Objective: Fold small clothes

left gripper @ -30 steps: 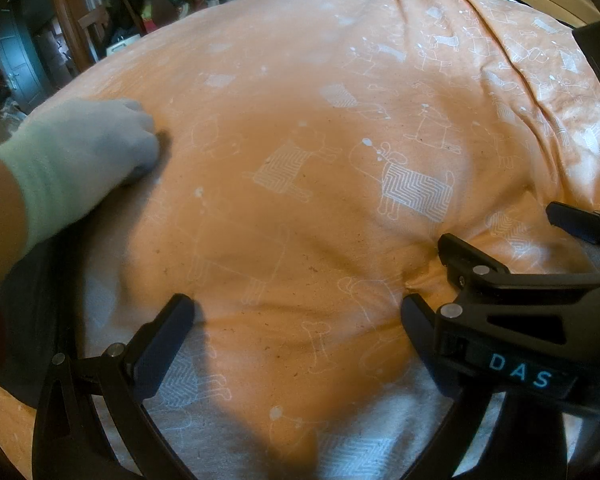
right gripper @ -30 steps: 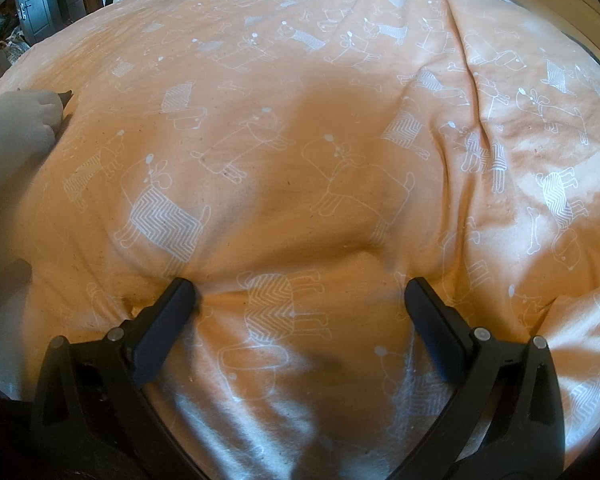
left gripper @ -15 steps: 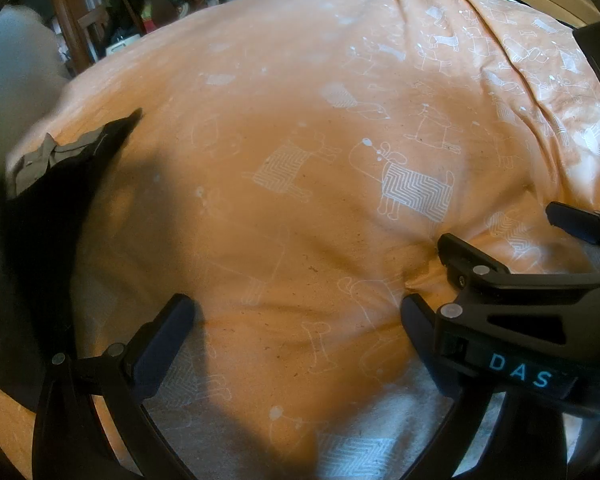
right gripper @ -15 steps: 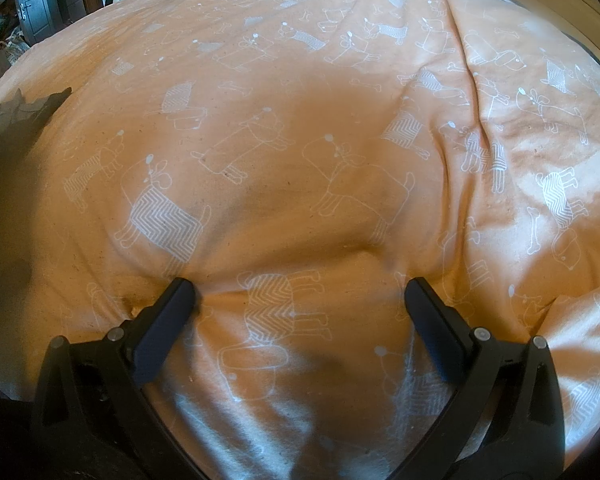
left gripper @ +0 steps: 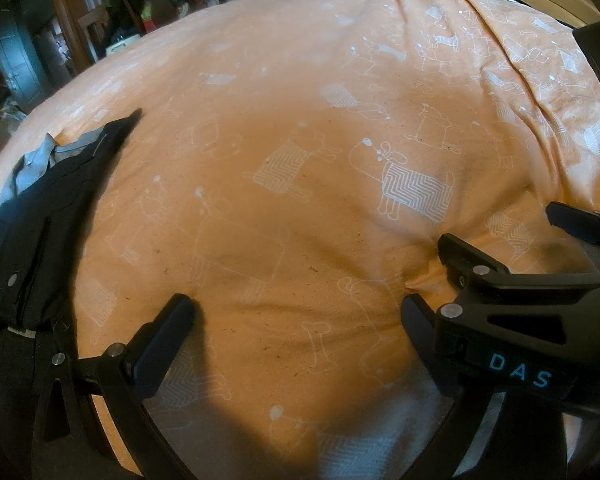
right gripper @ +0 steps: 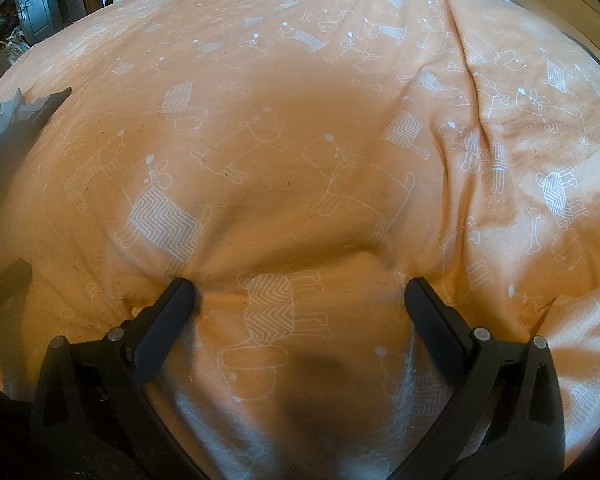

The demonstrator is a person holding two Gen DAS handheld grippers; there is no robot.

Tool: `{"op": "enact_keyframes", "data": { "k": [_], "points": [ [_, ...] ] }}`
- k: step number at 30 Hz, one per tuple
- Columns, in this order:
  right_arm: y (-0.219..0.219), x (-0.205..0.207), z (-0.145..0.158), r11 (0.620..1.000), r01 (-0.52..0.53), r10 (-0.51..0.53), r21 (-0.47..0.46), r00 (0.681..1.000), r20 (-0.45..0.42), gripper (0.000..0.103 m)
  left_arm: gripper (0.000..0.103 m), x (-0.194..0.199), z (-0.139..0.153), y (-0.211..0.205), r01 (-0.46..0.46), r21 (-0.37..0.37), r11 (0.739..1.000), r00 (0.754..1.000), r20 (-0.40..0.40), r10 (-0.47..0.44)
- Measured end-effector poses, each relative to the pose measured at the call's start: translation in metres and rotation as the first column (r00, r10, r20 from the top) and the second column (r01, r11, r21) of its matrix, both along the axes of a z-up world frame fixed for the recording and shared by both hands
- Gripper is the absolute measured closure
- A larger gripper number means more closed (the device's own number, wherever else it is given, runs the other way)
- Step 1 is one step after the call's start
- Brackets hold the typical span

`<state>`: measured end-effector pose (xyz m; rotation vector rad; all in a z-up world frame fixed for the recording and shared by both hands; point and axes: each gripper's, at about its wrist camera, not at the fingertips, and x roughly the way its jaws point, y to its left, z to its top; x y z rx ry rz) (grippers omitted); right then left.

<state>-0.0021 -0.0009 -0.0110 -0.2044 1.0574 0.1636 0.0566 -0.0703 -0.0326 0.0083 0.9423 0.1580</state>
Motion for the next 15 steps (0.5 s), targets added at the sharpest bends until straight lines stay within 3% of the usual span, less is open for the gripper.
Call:
{"op": "enact_keyframes", "data": {
  "k": [15],
  "points": [
    [0.001, -0.0009, -0.0005, 1.0, -0.006, 0.006, -0.005, 1.0, 0.002, 0.0, 0.0, -0.0027, -0.0006, 0.004, 0.01, -0.011, 1.0, 1.0, 0.009, -0.01]
  ]
}}
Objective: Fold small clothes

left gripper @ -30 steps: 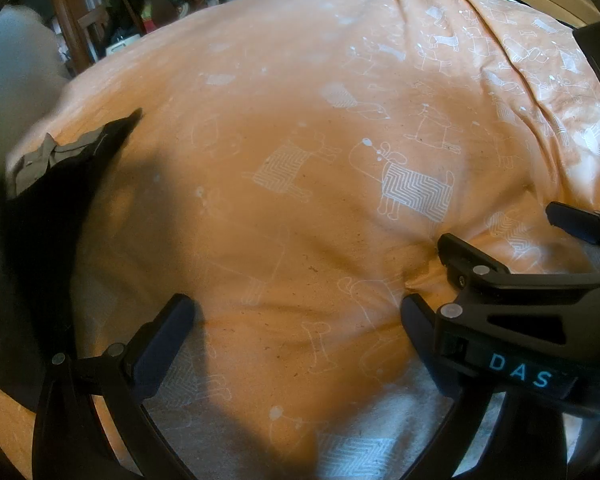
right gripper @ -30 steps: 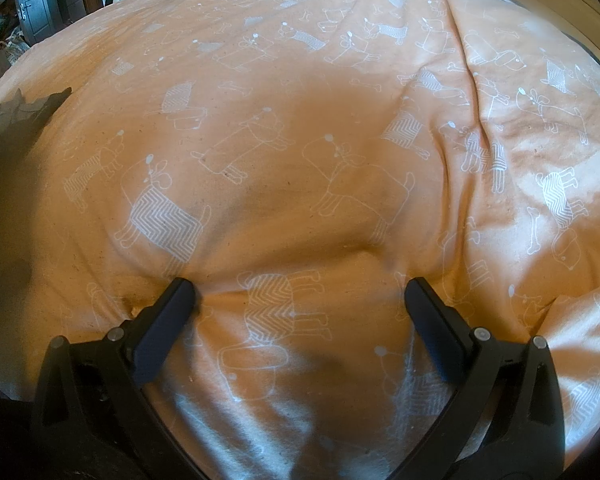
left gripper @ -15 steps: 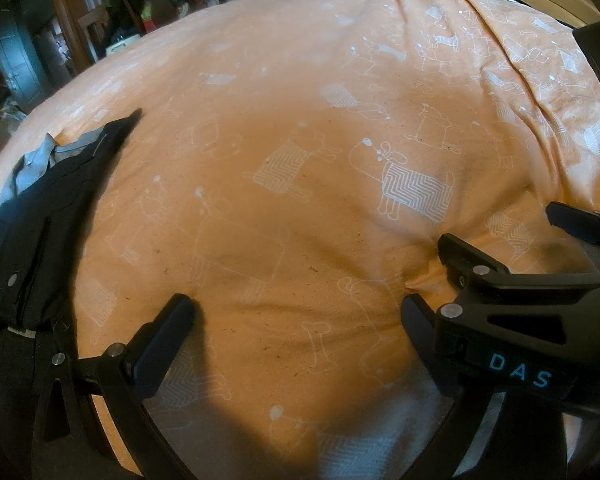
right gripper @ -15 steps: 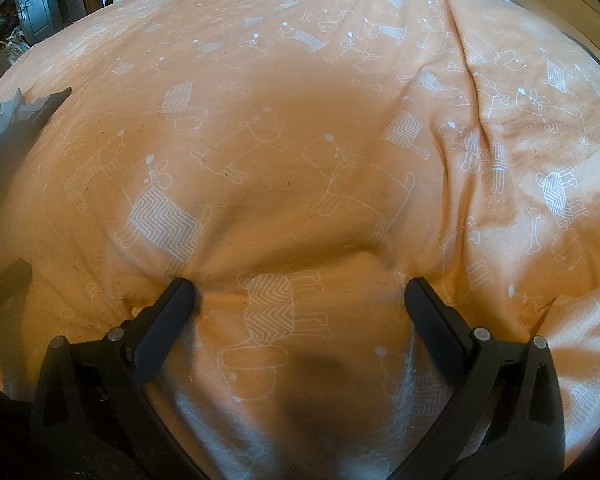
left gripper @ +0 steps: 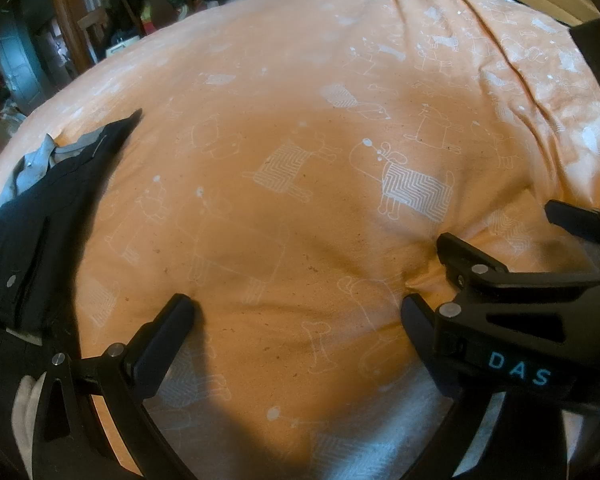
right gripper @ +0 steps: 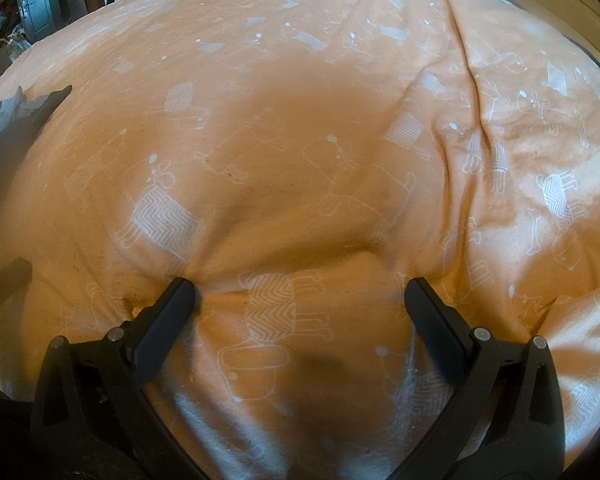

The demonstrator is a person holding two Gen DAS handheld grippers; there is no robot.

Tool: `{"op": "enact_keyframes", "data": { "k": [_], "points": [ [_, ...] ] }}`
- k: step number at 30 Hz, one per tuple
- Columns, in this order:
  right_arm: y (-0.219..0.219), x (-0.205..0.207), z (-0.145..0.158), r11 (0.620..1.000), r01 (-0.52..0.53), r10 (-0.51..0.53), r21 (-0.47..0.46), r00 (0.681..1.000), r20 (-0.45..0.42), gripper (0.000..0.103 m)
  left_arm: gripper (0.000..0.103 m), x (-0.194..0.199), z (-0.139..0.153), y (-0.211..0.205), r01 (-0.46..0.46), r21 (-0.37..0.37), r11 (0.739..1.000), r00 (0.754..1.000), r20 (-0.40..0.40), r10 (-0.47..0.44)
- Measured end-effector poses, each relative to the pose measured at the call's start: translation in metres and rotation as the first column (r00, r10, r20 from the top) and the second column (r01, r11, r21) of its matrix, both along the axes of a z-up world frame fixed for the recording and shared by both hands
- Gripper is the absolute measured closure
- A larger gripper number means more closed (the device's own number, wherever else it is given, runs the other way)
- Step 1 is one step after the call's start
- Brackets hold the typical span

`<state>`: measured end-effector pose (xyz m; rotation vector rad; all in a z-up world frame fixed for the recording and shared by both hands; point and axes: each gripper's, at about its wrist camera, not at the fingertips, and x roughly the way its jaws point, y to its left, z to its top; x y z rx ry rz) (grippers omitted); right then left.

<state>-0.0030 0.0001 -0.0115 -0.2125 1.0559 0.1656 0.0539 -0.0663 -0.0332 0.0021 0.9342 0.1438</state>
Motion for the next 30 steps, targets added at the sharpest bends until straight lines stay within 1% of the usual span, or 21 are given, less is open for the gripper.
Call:
{"op": "enact_keyframes", "data": {
  "k": [30],
  "points": [
    [0.0031, 0.0002, -0.002, 1.0, 0.0, 0.0, -0.001, 1.0, 0.001, 0.0, 0.0, -0.0018, -0.0005, 0.0027, 0.008, -0.005, 1.0, 1.0, 0.004, -0.008]
  ]
}}
